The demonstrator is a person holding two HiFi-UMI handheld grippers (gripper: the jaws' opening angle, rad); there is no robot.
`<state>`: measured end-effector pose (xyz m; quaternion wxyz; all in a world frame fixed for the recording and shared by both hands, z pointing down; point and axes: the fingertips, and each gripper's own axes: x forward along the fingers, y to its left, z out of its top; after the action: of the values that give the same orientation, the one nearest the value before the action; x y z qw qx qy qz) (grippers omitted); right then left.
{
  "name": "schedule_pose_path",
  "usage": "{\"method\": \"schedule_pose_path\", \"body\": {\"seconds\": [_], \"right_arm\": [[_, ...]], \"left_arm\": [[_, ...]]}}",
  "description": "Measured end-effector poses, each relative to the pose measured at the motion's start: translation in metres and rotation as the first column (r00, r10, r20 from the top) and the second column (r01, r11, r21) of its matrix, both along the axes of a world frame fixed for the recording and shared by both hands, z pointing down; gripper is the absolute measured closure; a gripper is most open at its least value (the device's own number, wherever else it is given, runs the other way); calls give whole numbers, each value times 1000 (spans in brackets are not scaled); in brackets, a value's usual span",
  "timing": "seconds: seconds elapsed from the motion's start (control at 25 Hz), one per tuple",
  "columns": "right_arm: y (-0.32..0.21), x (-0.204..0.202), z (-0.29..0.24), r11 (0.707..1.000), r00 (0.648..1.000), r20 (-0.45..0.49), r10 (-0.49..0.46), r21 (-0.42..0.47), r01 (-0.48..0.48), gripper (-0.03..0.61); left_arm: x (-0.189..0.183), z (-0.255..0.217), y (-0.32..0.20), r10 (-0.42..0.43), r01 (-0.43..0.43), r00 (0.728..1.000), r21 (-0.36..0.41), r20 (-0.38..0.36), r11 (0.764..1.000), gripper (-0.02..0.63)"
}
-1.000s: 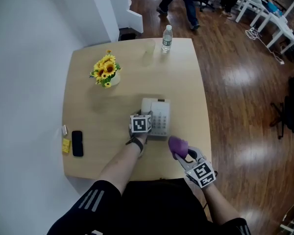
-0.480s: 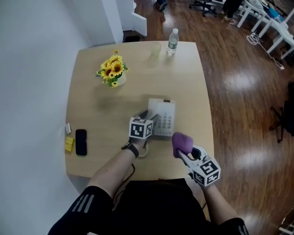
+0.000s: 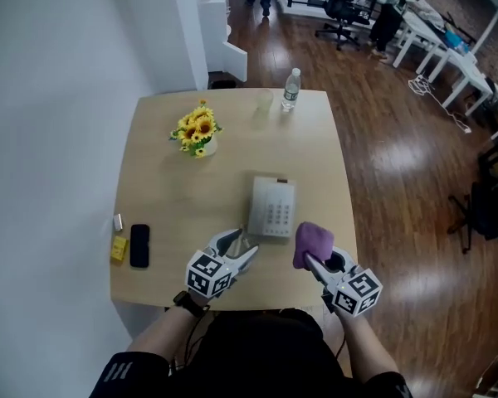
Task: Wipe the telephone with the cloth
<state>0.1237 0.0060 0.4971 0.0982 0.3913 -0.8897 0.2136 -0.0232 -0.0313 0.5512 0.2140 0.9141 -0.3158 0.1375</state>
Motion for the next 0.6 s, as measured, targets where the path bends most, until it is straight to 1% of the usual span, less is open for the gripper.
{"method": "schedule_pose_path", "body": {"seconds": [0.08,0.28,0.4,0.48,0.6], "right_arm": [[10,-5,-1,1000,1000,-7,-26,-6,26,445],[41,-9,-4,995,995,-8,-104,1,104,445],[68,-5,-2,988,988,-14,-153,14,153,446],[87,3,-2,987,987,-6,-162,16,162,446],[116,17,1,985,985,-3,-171,12,171,446]], "left_arm": [[-6,-8,19,-16,16,1000,7,-25,1000,364],[-15,-23,58,-99,100,993,10,-68,995,365],[-13,-21,83,-141,141,988,0,-63,990,365],[-7,-25,100,-154,155,986,6,-60,988,365],[2,-29,126,-171,172,982,6,-75,985,367]]}}
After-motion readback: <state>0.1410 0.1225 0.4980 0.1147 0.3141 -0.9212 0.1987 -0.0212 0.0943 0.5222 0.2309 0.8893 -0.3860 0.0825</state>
